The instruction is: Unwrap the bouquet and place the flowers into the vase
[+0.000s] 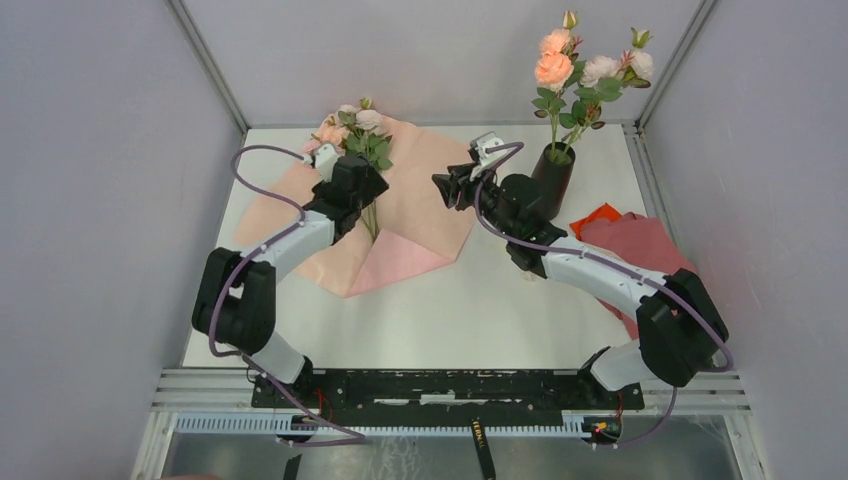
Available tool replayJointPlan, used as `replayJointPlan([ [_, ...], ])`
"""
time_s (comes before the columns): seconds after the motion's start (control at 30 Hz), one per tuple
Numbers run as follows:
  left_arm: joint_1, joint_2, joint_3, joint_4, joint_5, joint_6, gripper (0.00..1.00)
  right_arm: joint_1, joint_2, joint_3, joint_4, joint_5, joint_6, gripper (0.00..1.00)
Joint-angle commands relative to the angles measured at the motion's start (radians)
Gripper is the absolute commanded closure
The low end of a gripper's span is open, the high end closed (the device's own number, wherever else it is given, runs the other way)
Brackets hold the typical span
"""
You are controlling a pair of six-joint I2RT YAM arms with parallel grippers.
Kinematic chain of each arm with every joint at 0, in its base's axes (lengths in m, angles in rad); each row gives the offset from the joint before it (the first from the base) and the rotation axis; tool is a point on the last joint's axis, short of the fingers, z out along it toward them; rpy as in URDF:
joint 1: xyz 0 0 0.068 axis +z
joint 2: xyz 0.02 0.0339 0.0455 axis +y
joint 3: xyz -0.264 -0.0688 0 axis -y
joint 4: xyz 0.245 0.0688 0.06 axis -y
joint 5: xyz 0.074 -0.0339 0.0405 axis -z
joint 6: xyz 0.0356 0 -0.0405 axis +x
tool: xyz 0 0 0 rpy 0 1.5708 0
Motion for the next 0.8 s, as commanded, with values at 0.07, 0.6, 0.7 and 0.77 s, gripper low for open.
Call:
replayJointPlan([
  [0.07,0.063,0.096,-0.089,-0.02,0.081,0.008,0.0,0.0,0.112,0.088,0.024,-0.11,0.051,0.52],
  [0.6,-0.102,-0.149,-0.325,-0.016,0.15,-0.078,0.0,-0.006,0.233,0.16,-0.031,-0.071,0.025,0.5],
  [0.7,-0.173,-0.204,-0.38,-0.04,0.135,-0.119,0.0,-0.015,0.301,0.201,-0.053,-0.077,0.034,0.5],
  [0.77,-0.209,-0.237,-0.417,-0.055,0.131,-0.148,0.0,-0.021,0.335,0.221,-0.061,-0.085,0.041,0.5],
])
